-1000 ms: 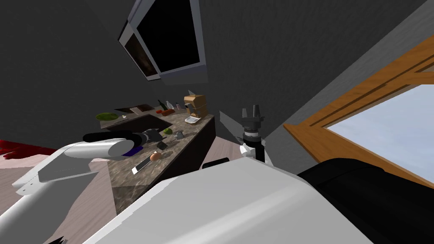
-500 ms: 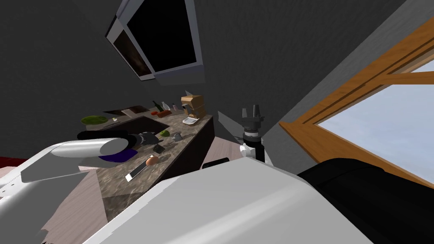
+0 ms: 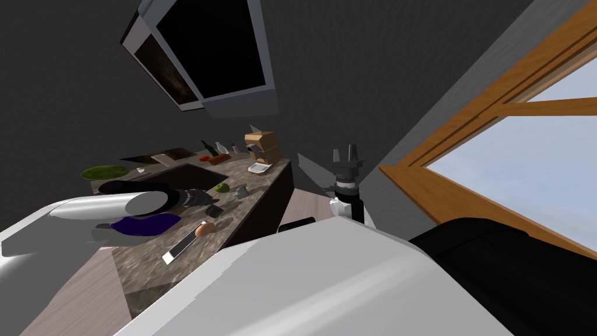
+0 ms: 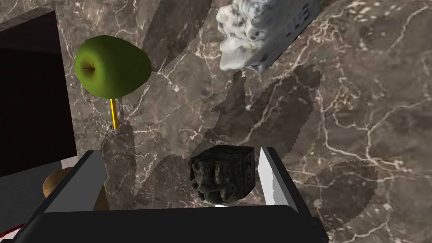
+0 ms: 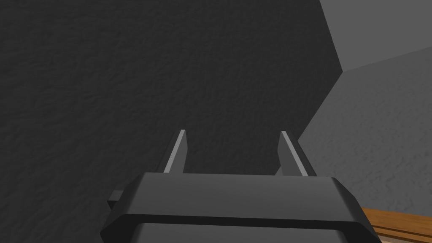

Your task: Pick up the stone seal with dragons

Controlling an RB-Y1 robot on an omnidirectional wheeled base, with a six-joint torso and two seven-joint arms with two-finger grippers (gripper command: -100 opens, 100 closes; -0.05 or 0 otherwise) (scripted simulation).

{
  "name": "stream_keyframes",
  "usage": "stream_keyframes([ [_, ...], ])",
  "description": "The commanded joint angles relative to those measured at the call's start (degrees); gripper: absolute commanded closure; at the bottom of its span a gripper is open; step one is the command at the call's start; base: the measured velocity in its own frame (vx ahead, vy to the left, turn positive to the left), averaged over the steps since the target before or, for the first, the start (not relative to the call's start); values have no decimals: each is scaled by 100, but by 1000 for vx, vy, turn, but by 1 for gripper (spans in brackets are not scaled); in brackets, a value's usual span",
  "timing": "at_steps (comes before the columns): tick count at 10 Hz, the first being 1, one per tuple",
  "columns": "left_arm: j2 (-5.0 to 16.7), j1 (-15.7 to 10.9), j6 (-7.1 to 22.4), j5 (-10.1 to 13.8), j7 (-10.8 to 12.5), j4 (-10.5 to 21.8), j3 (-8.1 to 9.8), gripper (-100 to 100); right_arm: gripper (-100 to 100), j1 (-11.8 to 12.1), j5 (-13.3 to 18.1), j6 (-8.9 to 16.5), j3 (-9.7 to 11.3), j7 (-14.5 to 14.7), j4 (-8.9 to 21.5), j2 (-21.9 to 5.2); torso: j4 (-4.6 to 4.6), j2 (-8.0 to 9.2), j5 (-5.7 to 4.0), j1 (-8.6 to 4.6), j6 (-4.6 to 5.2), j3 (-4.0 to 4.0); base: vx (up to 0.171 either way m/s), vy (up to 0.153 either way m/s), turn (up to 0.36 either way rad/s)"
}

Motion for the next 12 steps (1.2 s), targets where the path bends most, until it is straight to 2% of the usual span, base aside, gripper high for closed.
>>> stream_keyframes([
  [1,64,20,213,87,212,151,-12,-100,0,0,0,0,0,0,0,0,0,0,0,0,0,0,27,38,-100],
  [5,99,221,717,330,737,559,-111,-100,0,0,0,0,0,0,0,0,-3,-12,4,16,0,-7,44,78,-100],
  [7,-22,395,942,472,951,723,-270,-100,0,0,0,0,0,0,0,0,-3,-12,3,13,-1,-7,49,107,-41],
  [8,-84,443,983,512,976,736,-331,-100,0,1,0,0,-1,0,0,-1,-3,-13,7,32,-3,-8,10,82,-48],
  [9,-33,353,908,487,860,831,-302,-100,0,0,0,0,0,0,0,0,-2,-2,8,14,1,-3,-10,4,-27],
  [10,-48,354,910,482,878,840,-328,0,0,0,0,0,0,0,0,0,1,5,-2,-12,-1,3,0,0,0],
  [11,-162,348,762,379,755,1010,-373,-100,0,0,0,0,0,0,0,1,1,6,-4,-20,-1,4,10,-3,-23],
  [12,-209,346,703,338,707,1079,-392,-100,0,0,0,0,0,0,0,1,1,4,-4,-23,0,2,18,-5,-25],
])
